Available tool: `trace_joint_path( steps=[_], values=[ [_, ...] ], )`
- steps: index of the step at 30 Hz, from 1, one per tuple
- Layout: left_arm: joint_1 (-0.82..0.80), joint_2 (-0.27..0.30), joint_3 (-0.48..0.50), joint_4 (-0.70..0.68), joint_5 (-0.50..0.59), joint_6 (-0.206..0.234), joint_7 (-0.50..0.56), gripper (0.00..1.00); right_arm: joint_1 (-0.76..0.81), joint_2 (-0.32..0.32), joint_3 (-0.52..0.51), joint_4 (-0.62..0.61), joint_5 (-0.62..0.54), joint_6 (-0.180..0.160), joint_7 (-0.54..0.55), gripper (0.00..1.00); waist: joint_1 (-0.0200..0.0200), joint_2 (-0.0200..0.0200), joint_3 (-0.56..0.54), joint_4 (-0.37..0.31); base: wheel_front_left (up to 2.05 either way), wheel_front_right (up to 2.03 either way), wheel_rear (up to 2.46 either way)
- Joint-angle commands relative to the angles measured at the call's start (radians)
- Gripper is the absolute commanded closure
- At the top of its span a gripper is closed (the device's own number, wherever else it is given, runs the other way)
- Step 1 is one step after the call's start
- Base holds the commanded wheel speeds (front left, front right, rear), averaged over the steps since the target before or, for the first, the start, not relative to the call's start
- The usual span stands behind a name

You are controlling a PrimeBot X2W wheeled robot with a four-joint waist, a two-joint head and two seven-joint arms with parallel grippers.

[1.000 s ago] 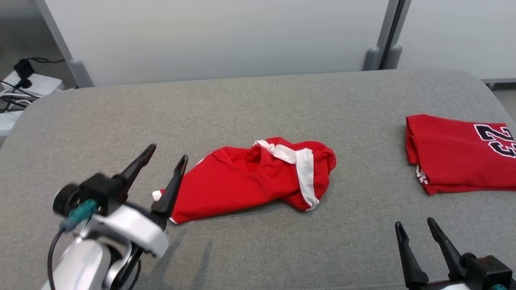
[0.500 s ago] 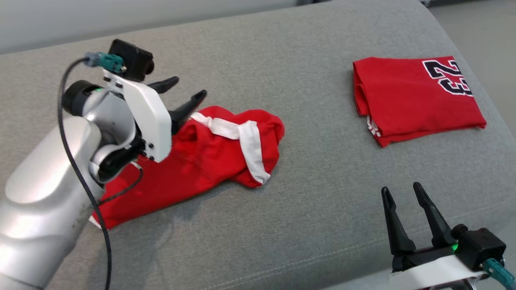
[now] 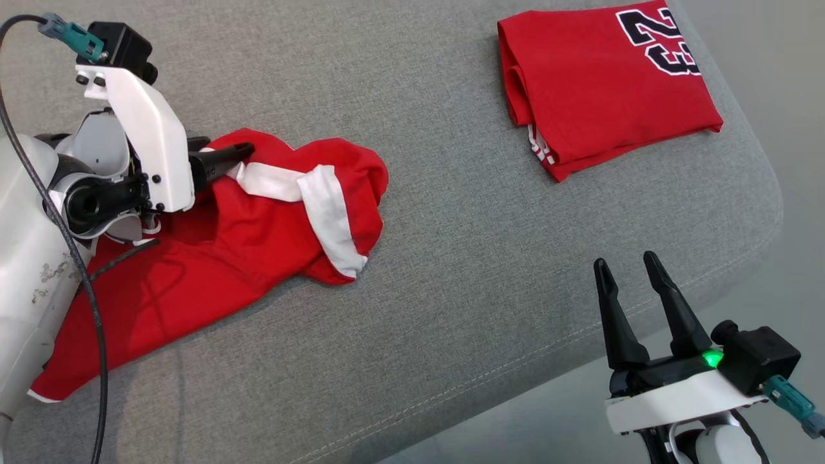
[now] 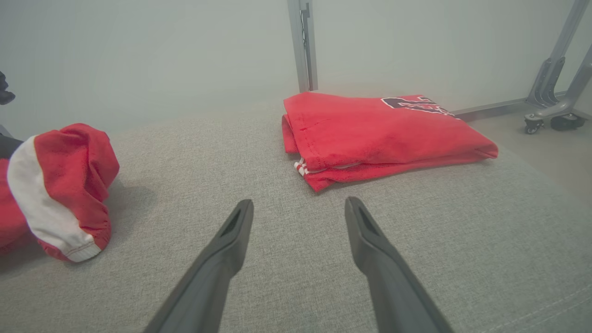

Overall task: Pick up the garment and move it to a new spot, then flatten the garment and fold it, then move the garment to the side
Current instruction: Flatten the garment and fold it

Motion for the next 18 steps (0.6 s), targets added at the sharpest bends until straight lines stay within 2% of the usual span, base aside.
trace_joint_path(
  steps=[1, 6, 7, 8, 9, 18],
  values=[
    [-0.057, 0.044, 0.028, -0.001, -0.014, -0.004, 0.025, 0.0, -0.02, -0.011, 0.016, -0.024, 0.009, 0.0, -0.014, 0.0, 0.0, 0.0, 0.02, -0.013, 0.0, 0.0, 0.0],
    [-0.075, 0.043, 0.013, 0.042, -0.036, 0.006, 0.11, 0.0, -0.036, -0.011, 0.017, -0.027, 0.011, 0.0, -0.014, 0.0, 0.0, 0.0, 0.028, -0.009, 0.0, 0.0, 0.0],
    [-0.083, 0.044, 0.014, 0.038, -0.032, 0.005, 0.1, 0.51, -0.038, -0.011, 0.017, -0.028, 0.011, 0.0, -0.014, 0.0, 0.0, 0.0, 0.029, -0.008, 0.0, 0.0, 0.0],
    [-0.089, 0.043, 0.017, 0.034, -0.029, 0.004, 0.088, 0.95, -0.041, -0.011, 0.017, -0.029, 0.011, 0.0, -0.014, 0.0, 0.0, 0.0, 0.031, -0.007, 0.0, 0.0, 0.0],
    [-0.095, 0.043, 0.016, 0.03, -0.022, 0.003, 0.073, 1.0, -0.043, -0.011, 0.016, -0.03, 0.011, 0.0, -0.014, 0.0, 0.0, 0.0, 0.031, -0.006, 0.0, 0.0, 0.0],
    [-0.117, 0.036, 0.005, 0.011, -0.033, -0.002, 0.066, 1.0, -0.043, -0.011, -0.005, -0.028, 0.004, 0.0, -0.014, 0.0, 0.0, 0.0, 0.018, 0.015, 0.0, 0.0, 0.0]
  ],
)
